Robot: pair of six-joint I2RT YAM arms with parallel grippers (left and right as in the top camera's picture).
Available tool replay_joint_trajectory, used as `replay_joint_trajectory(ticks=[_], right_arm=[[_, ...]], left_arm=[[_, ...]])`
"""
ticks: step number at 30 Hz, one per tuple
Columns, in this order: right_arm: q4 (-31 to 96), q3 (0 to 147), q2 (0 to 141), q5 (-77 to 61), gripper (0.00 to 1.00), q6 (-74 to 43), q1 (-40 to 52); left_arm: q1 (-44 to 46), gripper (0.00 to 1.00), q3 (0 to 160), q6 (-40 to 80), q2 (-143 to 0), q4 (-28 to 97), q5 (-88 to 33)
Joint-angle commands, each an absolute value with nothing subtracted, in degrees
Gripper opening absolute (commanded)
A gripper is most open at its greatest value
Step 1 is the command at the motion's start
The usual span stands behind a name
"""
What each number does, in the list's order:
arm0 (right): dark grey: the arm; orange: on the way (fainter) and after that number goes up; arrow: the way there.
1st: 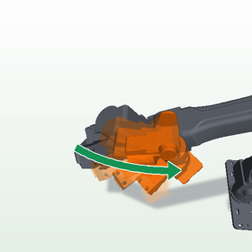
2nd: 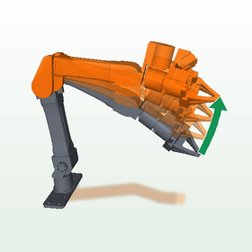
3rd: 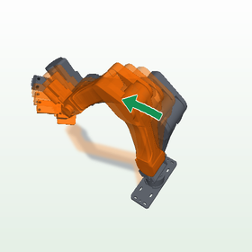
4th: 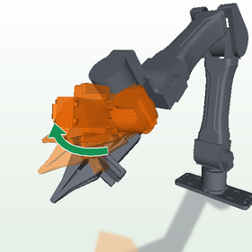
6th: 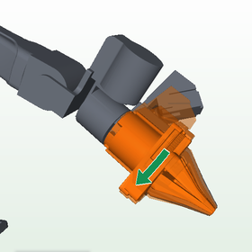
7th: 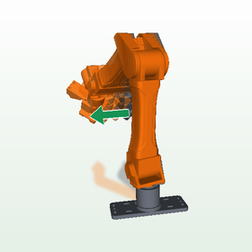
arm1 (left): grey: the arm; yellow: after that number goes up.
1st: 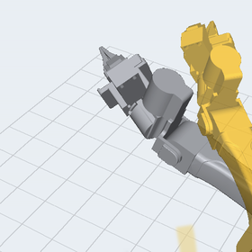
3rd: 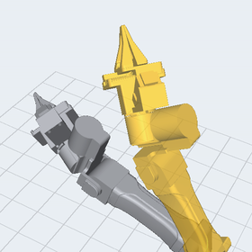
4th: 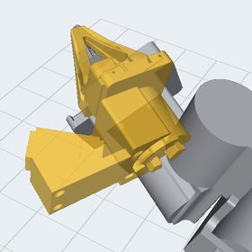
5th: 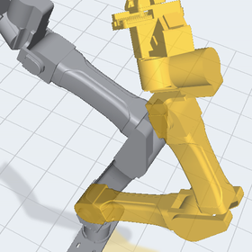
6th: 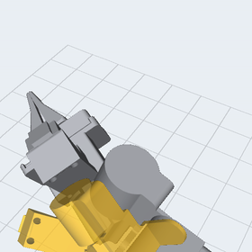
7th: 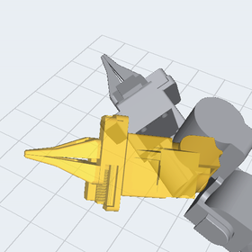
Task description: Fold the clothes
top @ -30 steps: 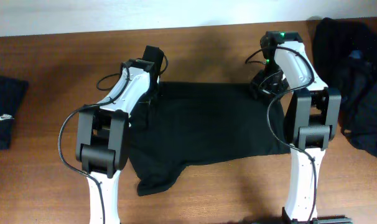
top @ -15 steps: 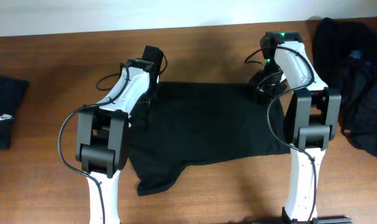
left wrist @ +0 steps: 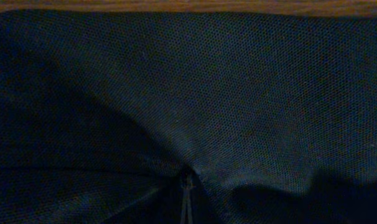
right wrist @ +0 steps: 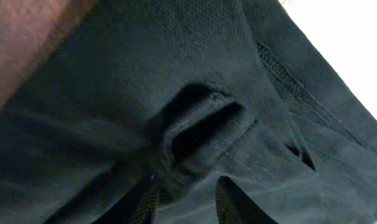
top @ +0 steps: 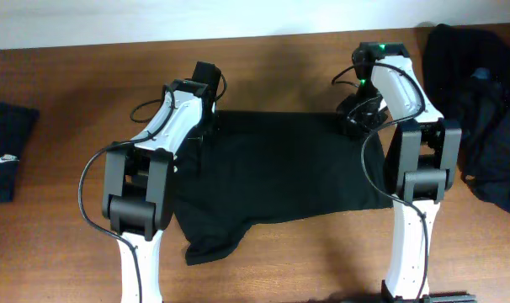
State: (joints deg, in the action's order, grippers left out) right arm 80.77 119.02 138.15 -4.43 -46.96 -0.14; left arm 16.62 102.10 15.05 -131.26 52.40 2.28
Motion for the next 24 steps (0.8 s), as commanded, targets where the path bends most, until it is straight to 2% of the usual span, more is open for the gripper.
replay_joint_trajectory(ticks=[1, 7, 22, 23, 24], right_arm=[[80.68, 118.65, 136.38, -4.93, 0.33, -49.01, -0.34], [80.73, 118.65, 136.38, -4.91, 0.21, -48.97, -0.34], [78.15, 114.3, 136.38, -4.71, 0.22, -48.97, -0.38], [78.13, 114.3, 136.38, -4.71, 0.2, -48.97, -0.45], [78.15, 114.3, 136.38, -4.71, 0.13, -48.97, -0.51]], left_arm=[[16.49, 0.01, 100.29, 15.16, -133.19, 52.73, 0.8], [16.49, 0.0, 100.29, 15.16, -133.19, 52.73, 0.8], [16.43, 0.01, 100.29, 15.14, -133.19, 52.73, 0.86], [16.43, 0.0, 100.29, 15.14, -133.19, 52.73, 1.04], [16.43, 0.01, 100.29, 15.14, -133.19, 52.73, 1.26]])
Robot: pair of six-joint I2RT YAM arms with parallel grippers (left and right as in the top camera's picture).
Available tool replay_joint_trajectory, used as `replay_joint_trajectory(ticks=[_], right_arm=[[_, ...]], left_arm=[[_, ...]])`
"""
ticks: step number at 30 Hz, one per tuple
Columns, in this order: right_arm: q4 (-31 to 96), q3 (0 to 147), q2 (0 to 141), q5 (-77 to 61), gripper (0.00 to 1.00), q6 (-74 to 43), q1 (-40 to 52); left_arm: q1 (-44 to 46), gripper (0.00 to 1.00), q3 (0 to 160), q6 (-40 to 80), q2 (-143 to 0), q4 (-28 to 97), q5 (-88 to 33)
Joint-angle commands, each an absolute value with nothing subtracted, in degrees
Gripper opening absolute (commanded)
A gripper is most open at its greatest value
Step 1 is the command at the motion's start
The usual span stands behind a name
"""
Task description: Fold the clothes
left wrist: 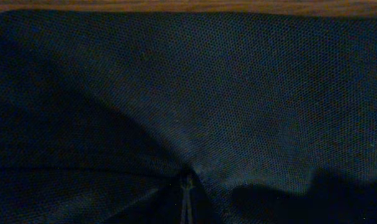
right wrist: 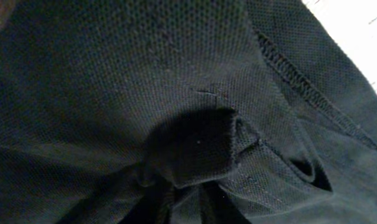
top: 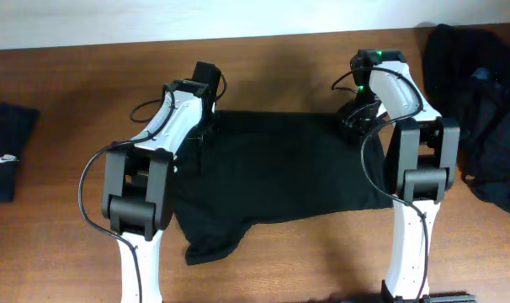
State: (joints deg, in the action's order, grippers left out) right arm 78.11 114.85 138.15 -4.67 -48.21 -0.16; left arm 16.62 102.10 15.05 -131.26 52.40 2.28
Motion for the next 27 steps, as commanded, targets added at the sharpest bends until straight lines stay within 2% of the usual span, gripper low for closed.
replay_joint_trajectory(ticks=[1, 11, 20, 27], right_arm=[[78.15, 114.3, 136.38, -4.71, 0.05, -48.95, -0.62], [81.23, 114.85, 136.11, -4.73, 0.04, -48.9, -0.93], [91.92, 121.99, 135.55, -2.96, 0.04, -48.97, -2.15], [95.04, 122.48, 135.46, -2.98, 0.04, -48.99, -2.17]], left_arm=[[16.43, 0.01, 100.29, 15.14, -133.19, 52.73, 1.26], [16.43, 0.01, 100.29, 15.14, -133.19, 52.6, 1.23], [16.45, 0.01, 100.29, 15.14, -133.19, 52.56, 1.21], [16.38, 0.01, 100.29, 15.14, -133.19, 52.62, 1.23]])
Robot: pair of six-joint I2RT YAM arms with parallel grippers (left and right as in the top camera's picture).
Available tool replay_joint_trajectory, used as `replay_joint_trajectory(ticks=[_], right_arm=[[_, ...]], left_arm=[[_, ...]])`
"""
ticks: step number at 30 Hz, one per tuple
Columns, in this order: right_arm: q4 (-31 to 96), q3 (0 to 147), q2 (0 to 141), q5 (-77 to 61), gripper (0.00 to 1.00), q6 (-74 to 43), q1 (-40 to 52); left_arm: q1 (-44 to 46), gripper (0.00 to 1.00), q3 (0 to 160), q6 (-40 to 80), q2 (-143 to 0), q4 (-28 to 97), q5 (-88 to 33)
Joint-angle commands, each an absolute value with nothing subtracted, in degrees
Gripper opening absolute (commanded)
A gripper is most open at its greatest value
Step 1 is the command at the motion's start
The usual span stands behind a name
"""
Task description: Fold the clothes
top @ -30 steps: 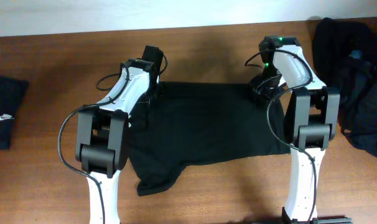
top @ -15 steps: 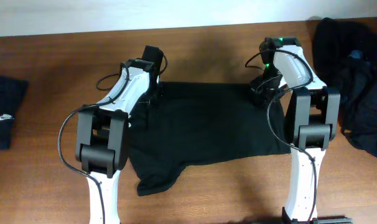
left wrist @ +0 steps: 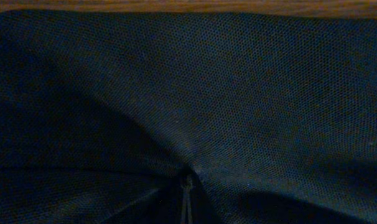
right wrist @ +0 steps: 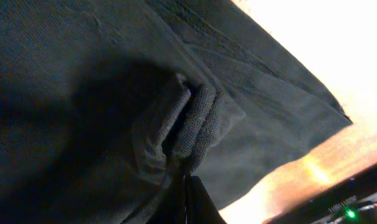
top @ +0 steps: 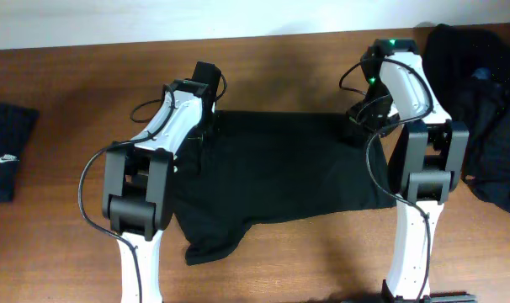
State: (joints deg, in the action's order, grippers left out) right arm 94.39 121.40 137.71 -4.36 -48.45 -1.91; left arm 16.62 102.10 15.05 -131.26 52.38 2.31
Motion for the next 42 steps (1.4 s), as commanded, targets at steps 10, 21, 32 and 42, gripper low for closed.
replay_joint_trajectory(ticks=[10, 21, 32, 42], right_arm=[[97.36, 122.41, 135.46, -2.72, 0.04, -50.06, -0.82], [97.1, 120.4, 135.46, 3.88, 0.04, -56.49, 3.05], [93.56, 114.58, 135.46, 7.66, 0.11, -56.14, 2.94], [93.08, 118.17, 135.44, 10.83, 0.29, -44.99, 0.6]], left_arm=[[16.34, 0.01, 100.4, 15.07, -133.16, 52.73, 1.23], [16.34, 0.01, 100.44, 14.48, -133.16, 52.77, 1.23], [16.34, 0.0, 100.44, 14.46, -133.16, 52.75, 1.23], [16.32, 0.01, 100.44, 14.46, -133.16, 52.73, 1.23]])
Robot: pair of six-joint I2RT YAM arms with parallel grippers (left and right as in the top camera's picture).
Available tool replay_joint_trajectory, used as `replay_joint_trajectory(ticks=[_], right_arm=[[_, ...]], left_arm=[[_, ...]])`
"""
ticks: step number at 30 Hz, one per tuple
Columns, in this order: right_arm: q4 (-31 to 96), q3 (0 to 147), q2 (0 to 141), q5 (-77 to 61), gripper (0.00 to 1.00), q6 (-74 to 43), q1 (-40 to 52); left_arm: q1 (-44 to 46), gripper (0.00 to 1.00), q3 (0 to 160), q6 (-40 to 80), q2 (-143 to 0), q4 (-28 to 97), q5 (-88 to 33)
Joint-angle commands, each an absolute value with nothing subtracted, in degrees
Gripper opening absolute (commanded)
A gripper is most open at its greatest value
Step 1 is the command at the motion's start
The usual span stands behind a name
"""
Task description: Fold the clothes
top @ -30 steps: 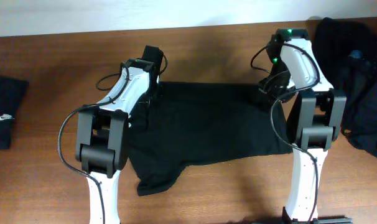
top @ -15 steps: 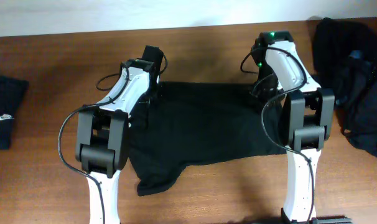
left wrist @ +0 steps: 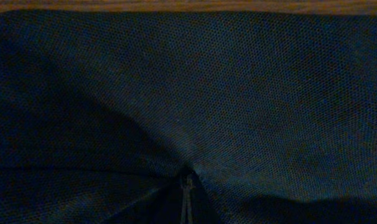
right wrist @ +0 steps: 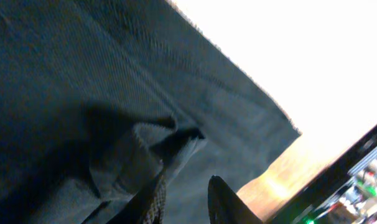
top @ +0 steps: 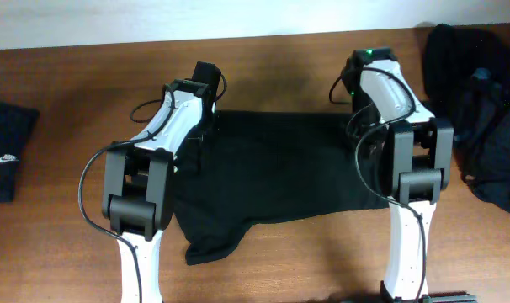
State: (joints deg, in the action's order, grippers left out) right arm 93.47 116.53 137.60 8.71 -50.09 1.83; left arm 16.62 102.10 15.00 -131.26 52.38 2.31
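Observation:
A black shirt [top: 280,177] lies spread flat on the wooden table [top: 280,59], with one sleeve [top: 211,242] sticking out at the front left. My left gripper [top: 206,126] sits at the shirt's far left corner. In the left wrist view that gripper [left wrist: 187,186] is shut on a pinch of the cloth. My right gripper [top: 361,126] is at the far right corner. In its own view the right gripper [right wrist: 185,193] stands open, and a bunched fold of cloth [right wrist: 154,146] lies just by its left finger.
A heap of dark clothes [top: 478,109] fills the table's right end. A folded dark garment with a white logo [top: 7,151] lies at the left edge. Both arm bases stand at the front, on either side of the shirt.
My right gripper was shut on a fold at the shirt's far right corner and now stands open beside it, its arm a little further left. The left gripper is unchanged.
Throughout, my left gripper has stayed shut on the far left corner. My right gripper was open around a fold at the far right corner, then was closing on it, then shut on it further right. Now it is open again.

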Motion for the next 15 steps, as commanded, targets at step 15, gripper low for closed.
replay_joint_trajectory(ticks=[15], right_arm=[[89.38, 129.19, 135.37, 6.68, 0.38, -22.68, -1.15]], left_arm=[[16.34, 0.05, 100.44, 14.48, -133.16, 52.25, 1.26]])
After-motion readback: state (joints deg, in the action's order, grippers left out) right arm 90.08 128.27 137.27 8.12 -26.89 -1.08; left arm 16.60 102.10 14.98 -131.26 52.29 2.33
